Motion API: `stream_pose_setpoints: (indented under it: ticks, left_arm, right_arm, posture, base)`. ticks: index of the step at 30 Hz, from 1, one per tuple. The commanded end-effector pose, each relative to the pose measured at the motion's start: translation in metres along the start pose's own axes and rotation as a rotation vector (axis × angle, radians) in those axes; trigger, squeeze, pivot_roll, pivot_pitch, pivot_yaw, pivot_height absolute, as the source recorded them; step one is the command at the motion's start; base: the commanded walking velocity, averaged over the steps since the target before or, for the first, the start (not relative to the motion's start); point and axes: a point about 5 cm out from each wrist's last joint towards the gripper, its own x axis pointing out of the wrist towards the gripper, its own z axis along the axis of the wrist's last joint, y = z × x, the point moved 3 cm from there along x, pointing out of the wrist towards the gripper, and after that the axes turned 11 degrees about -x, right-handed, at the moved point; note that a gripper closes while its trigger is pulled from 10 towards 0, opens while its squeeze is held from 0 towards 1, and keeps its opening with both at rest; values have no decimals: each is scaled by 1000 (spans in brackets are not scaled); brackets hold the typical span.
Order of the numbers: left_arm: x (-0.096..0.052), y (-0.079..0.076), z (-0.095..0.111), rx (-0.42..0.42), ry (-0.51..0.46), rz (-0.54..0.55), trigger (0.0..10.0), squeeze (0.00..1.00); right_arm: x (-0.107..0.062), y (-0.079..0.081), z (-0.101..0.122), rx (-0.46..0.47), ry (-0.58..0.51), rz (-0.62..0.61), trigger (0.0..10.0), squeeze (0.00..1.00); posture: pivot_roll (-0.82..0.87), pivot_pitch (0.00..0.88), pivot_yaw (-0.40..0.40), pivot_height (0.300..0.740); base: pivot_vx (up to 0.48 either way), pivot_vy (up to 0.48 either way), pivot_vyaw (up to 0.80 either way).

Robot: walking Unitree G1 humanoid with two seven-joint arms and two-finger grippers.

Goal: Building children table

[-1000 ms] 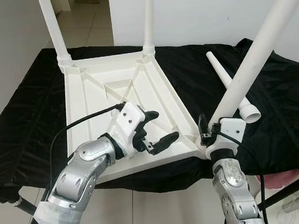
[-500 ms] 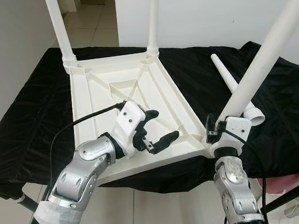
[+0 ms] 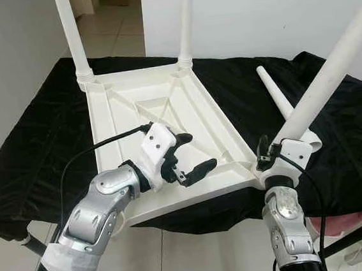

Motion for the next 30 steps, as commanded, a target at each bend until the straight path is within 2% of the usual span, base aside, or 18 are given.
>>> stream_pose_setpoints:
  ticks: [1,6,11,12,17,20,22,30]
  left_arm:
    - [1,-2,1,12,-1,-23,10000,0]
    - [4,-9,-1,2,-1,-42,10000,0]
    - [6,-12,-1,-2,-2,-52,10000,0]
    - [6,-12,-1,-4,-4,-54,10000,0]
    - [8,-14,-1,-5,-4,-58,10000,0]
    - [8,-14,-1,-5,-4,-58,10000,0]
    - [9,-13,-1,-4,-3,-60,10000,0]
    - [10,-12,0,-1,-4,-59,10000,0]
  right_arm:
    - [-6,-7,-22,-2,84,11,10000,1000]
    - [1,-8,-11,43,10,120,10000,1000]
    - [9,-10,-4,24,-39,187,10000,1000]
    - [11,-10,-2,21,-53,225,10000,0]
    - [17,-9,6,3,-97,343,10000,0]
    - [17,-9,6,3,-97,343,10000,0]
    - [20,-7,13,-18,-130,451,10000,0]
    - [21,-7,15,-64,-152,605,10000,0]
  posture:
    - [-14,0,-56,740]
    - [-17,0,-51,740]
    - [-17,0,-50,740]
    - [-18,0,-47,740]
    - [-22,0,-39,740]
    - [-22,0,-39,740]
    - [-27,0,-36,740]
    - [-35,0,-24,740]
  base:
    - [0,0,0]
    - [0,0,0]
    - [0,0,0]
    - [0,0,0]
    - [0,0,0]
    - [0,0,0]
    - [0,0,0]
    - [0,0,0]
